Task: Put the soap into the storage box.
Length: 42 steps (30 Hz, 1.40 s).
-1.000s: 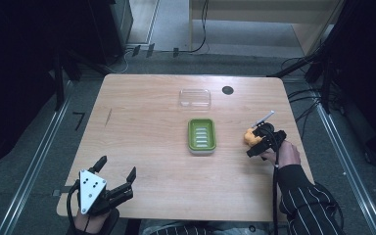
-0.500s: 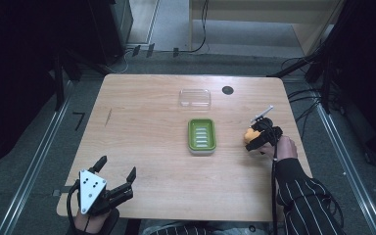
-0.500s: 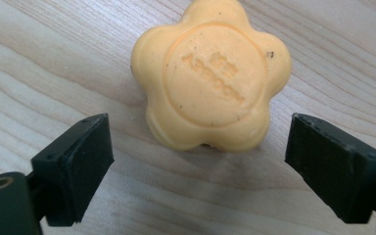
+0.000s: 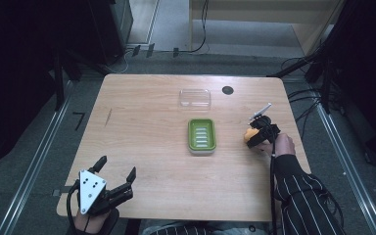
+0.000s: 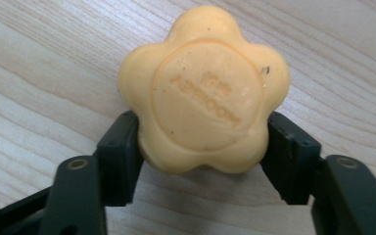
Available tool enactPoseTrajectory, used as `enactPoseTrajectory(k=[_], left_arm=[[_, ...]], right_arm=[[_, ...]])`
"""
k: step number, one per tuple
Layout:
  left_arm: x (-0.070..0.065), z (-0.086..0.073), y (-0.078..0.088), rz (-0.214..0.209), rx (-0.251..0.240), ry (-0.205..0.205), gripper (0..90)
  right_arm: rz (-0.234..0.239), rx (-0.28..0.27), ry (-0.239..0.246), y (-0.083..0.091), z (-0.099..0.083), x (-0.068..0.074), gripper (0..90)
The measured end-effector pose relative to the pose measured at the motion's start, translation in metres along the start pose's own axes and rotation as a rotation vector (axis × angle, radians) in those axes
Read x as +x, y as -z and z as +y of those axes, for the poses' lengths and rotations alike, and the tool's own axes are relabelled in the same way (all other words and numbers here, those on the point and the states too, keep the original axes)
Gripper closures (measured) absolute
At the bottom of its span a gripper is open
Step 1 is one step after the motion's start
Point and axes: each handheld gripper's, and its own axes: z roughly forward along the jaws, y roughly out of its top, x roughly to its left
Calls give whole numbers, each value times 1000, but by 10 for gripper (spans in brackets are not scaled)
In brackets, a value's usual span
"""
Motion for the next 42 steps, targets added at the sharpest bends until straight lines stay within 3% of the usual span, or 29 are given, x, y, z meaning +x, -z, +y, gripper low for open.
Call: enactPoseTrajectory(k=[31, 42], left_arm=[[0, 0, -1, -1, 3, -1, 137], [0, 0, -1, -3, 7, -1, 137]], right_arm=[[-14, -17, 29, 4, -2, 0, 403], [-23, -59, 71, 18, 0, 12, 403]])
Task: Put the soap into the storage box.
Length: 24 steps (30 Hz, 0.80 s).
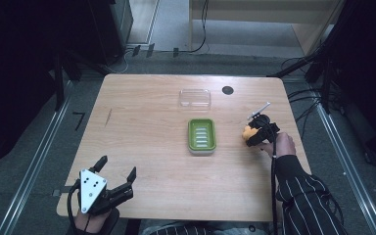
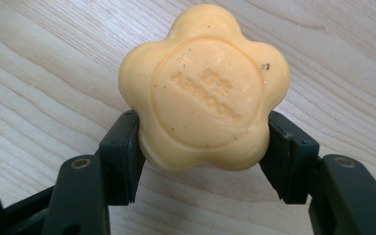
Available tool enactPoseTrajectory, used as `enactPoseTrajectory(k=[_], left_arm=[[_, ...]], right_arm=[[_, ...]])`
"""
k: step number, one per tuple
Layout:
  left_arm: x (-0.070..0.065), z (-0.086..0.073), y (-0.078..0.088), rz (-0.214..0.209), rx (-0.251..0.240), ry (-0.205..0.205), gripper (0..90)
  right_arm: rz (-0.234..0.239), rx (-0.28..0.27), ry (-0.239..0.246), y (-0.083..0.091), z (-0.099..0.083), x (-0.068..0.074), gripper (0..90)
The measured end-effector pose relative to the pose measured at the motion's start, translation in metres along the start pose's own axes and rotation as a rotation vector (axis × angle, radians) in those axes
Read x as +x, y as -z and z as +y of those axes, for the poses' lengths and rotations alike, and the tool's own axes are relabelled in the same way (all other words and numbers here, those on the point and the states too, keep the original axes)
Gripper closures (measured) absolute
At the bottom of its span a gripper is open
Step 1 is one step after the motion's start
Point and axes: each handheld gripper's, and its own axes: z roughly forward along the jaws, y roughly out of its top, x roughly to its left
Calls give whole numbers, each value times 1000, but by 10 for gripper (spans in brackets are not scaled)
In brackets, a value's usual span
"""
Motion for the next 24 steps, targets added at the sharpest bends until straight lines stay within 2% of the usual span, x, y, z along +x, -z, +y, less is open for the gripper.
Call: enactPoseTrajectory(k=[24], left_arm=[[1, 0, 0, 3, 3, 7, 137]], right_arm=[[21, -64, 90, 18, 11, 29, 403]])
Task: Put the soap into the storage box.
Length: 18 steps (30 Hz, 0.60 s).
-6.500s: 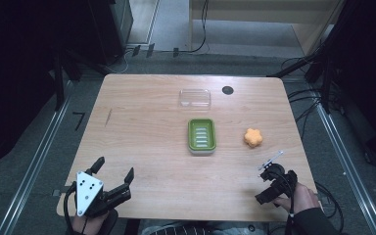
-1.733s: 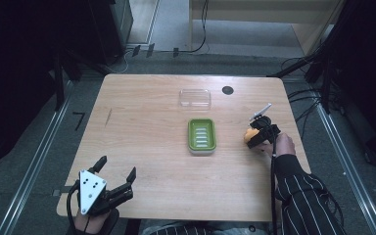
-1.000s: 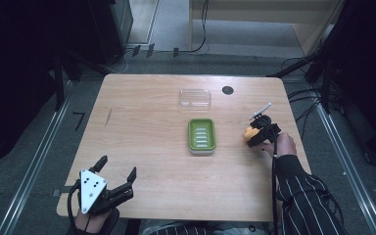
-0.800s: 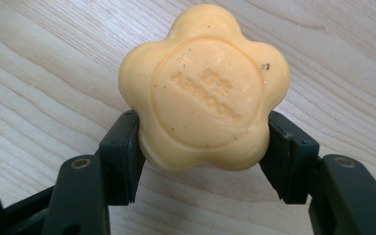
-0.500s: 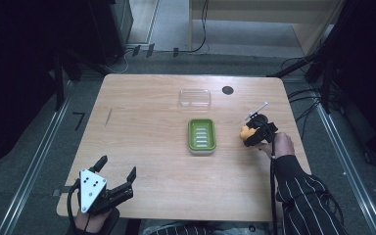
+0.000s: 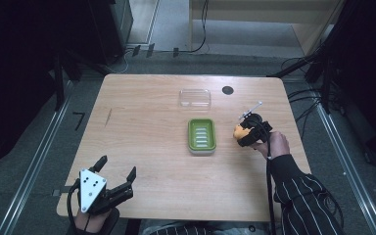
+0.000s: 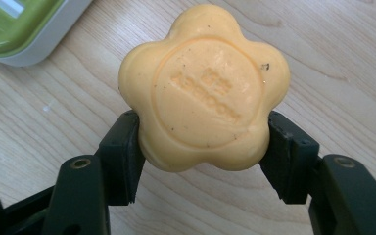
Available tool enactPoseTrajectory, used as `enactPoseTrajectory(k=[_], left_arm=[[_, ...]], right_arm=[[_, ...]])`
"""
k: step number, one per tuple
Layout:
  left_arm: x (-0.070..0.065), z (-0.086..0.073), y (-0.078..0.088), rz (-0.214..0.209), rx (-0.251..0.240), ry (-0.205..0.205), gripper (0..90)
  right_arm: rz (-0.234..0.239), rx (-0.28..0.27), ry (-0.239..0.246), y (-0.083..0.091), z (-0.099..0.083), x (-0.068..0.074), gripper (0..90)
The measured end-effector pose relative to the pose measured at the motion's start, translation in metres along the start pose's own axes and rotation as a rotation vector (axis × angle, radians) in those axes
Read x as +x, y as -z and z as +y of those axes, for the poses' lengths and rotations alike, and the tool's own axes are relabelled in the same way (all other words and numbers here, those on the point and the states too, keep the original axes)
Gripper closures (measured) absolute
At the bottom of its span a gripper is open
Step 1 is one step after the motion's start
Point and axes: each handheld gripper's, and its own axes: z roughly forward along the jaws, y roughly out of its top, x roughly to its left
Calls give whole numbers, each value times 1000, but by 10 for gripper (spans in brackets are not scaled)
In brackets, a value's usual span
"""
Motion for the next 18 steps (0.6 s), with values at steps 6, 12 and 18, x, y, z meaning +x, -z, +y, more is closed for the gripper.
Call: enactPoseTrajectory(k=[6, 12, 18], left_arm=[[0, 0, 0, 1, 0, 1, 137], [0, 0, 0, 1, -1, 0, 137], [0, 0, 1, 2, -2, 1, 137]], right_arm=[[-5, -15, 10, 3, 3, 3, 403], [-2, -35, 16, 7, 6, 5, 403], [9, -51, 29, 8, 9, 9, 403]])
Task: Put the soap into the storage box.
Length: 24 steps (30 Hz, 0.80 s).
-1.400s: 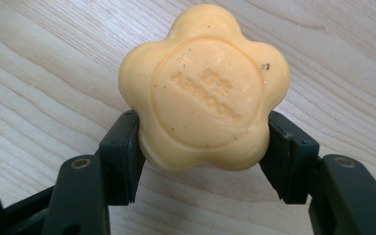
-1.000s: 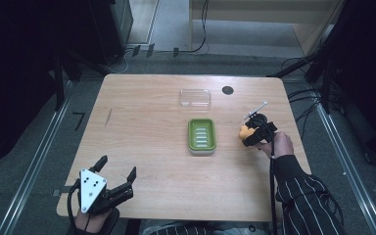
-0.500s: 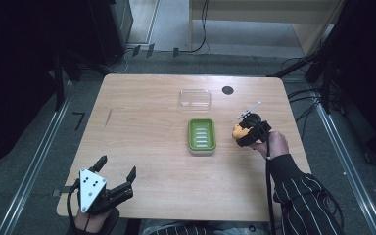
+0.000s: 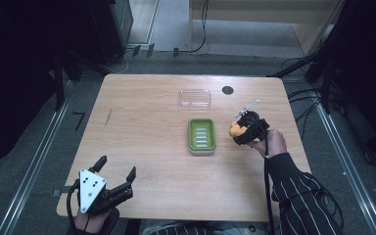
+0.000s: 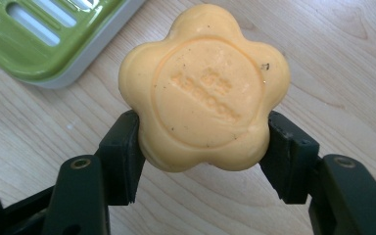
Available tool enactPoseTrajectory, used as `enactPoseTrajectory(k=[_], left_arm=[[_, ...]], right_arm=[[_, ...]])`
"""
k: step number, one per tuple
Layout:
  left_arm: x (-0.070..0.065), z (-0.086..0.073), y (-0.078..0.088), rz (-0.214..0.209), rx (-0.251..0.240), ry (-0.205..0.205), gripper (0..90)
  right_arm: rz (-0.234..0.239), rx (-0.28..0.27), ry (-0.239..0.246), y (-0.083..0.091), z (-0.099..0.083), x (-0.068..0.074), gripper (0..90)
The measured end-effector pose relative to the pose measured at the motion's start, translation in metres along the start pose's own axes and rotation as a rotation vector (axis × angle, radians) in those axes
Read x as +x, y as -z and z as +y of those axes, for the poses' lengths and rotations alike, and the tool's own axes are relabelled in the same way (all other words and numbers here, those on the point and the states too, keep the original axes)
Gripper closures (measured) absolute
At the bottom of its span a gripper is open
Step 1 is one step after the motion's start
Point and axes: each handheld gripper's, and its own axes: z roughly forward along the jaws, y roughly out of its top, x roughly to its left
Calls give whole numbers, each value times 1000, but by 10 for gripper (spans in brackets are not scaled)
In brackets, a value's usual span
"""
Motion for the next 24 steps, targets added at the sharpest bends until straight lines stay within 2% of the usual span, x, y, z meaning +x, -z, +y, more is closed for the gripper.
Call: enactPoseTrajectory(k=[12, 24], left_arm=[[1, 0, 1, 2, -3, 3, 137], [1, -1, 1, 1, -5, -1, 137]], right_arm=[[15, -32, 35, -1, 16, 13, 403], [28, -55, 59, 3, 24, 18, 403]])
